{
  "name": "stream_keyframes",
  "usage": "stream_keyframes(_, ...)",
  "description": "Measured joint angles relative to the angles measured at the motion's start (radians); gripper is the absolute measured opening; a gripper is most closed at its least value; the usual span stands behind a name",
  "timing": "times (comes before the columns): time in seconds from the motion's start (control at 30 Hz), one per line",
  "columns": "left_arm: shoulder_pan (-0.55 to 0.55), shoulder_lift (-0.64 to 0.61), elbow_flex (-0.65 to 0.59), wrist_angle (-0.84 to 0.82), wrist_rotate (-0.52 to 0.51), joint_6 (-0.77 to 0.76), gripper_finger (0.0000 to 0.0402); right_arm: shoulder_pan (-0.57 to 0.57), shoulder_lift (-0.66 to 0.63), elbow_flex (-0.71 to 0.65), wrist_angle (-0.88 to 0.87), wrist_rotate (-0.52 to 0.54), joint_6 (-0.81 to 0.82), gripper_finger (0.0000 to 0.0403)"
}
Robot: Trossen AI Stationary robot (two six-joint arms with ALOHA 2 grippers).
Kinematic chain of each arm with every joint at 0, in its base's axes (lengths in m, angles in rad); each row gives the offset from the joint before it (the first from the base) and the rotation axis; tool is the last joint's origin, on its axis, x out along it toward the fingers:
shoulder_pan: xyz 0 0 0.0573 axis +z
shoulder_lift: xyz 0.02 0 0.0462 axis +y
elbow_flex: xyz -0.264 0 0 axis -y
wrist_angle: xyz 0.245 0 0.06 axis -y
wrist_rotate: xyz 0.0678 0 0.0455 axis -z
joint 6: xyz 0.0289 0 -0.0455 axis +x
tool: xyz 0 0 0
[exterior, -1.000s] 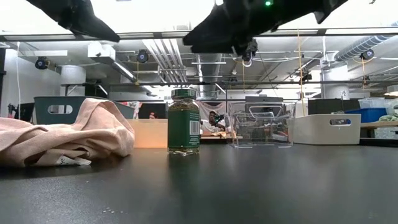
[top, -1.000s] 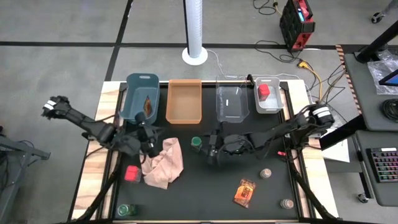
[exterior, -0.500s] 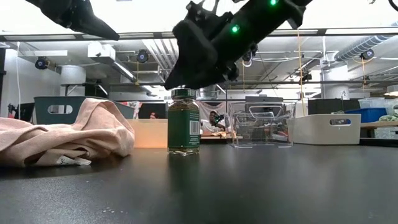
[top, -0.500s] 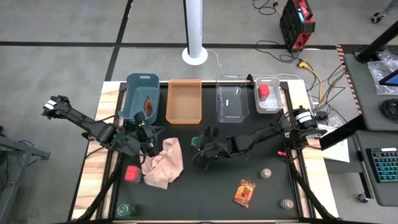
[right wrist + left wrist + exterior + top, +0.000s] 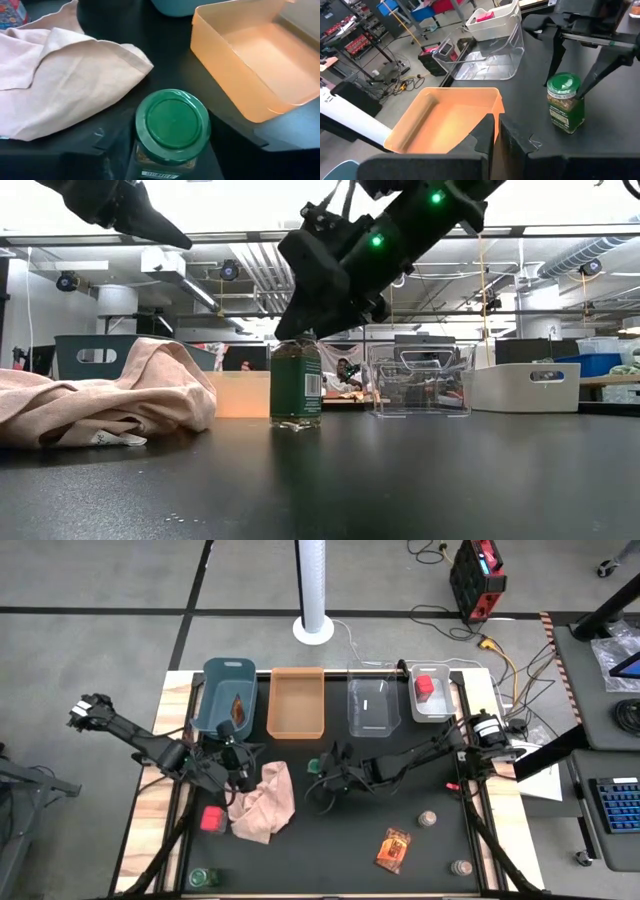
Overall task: Sort spices by type
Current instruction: Put the top green seasoning bottle into the orange bin
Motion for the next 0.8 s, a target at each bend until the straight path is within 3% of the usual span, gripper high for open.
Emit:
stream_keyframes(0.1,0.0,0.002,0.0,0.0,-0.001,0.011,0.001,-0.01,0.0,-0.001,0.003,-0.037,0.001,0.0195)
stream_keyframes(0.4,0.0,0.0,0.0,-0.032,-0.096,0.055,0.001,-0.017,-0.013,0.016,-0.047,-0.055,0.004,0.0195)
stream_keyframes(0.63,0.0,-0.016,0.0,-0.154,-0.096,-0.004,0.001,-0.028,-0.066,0.199,-0.28,-0.063,-0.012,0.0195)
stream_keyframes(0.8,0.0,-0.026,0.001,-0.251,-0.102,-0.059,0.0005,-0.098,-0.064,0.314,-0.283,-0.041,-0.053,0.0195)
